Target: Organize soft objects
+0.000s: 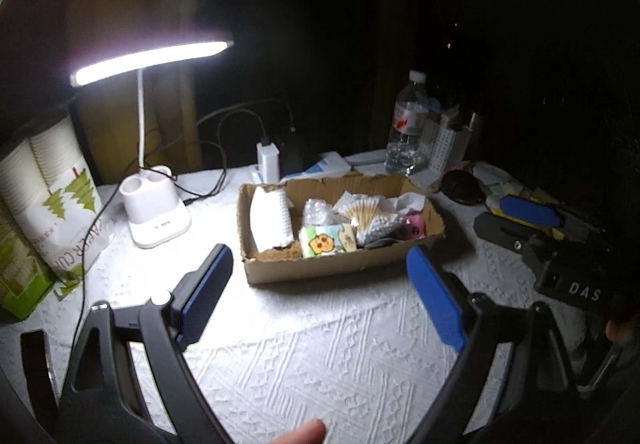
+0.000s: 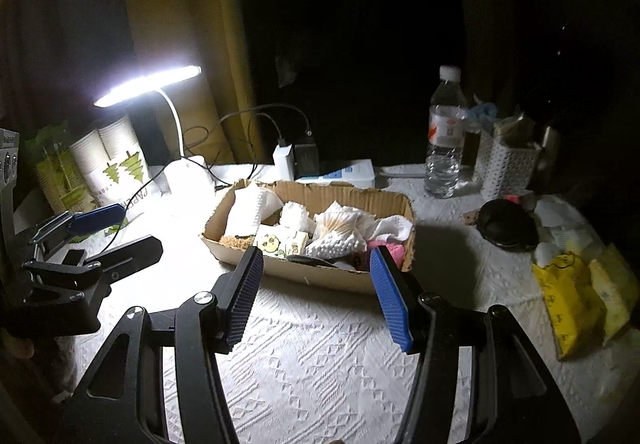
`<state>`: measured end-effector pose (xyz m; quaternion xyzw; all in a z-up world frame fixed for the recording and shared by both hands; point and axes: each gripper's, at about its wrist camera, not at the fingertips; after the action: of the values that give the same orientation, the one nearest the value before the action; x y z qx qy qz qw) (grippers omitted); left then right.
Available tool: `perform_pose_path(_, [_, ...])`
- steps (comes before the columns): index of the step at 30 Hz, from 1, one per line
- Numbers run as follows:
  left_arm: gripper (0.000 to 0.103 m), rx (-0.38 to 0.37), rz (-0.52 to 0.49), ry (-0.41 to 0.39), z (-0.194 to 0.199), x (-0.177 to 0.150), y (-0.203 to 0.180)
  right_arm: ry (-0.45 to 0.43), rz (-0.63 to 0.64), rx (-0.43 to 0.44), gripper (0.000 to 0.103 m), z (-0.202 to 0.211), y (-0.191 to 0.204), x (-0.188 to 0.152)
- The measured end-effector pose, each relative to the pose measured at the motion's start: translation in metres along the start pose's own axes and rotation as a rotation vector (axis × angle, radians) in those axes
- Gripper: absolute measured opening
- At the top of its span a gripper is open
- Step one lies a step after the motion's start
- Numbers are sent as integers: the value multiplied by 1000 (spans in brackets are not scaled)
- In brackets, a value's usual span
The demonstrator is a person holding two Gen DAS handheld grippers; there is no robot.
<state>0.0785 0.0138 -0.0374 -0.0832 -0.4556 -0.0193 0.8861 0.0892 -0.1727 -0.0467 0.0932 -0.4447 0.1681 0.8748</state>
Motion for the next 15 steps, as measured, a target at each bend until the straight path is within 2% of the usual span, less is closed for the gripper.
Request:
perform_pose_path(3, [91,14,-5,-21,15,2,-3,-18,2,-23,62,15,1,1])
perform_pose_path(6, [96,29,-15,-46,29,4,-7,-29,14,-42,66,28,4,2])
perform_pose_path(8, [97,40,-21,-65,39,6,-10,-40,28,-60,76,37,7,3])
perform_pose_path(15, [99,59,-33,-113,68,17,-16,-72,35,-97,76,65,11,10])
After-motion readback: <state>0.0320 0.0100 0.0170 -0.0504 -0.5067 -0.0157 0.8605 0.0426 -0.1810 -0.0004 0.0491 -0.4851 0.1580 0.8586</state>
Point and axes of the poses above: each gripper's, at about its wrist camera, not at the fingertips, and z roughly against the way its jaws point, y to its left, x to its top, and after that the axes turned 4 degrees about -x, right-handed
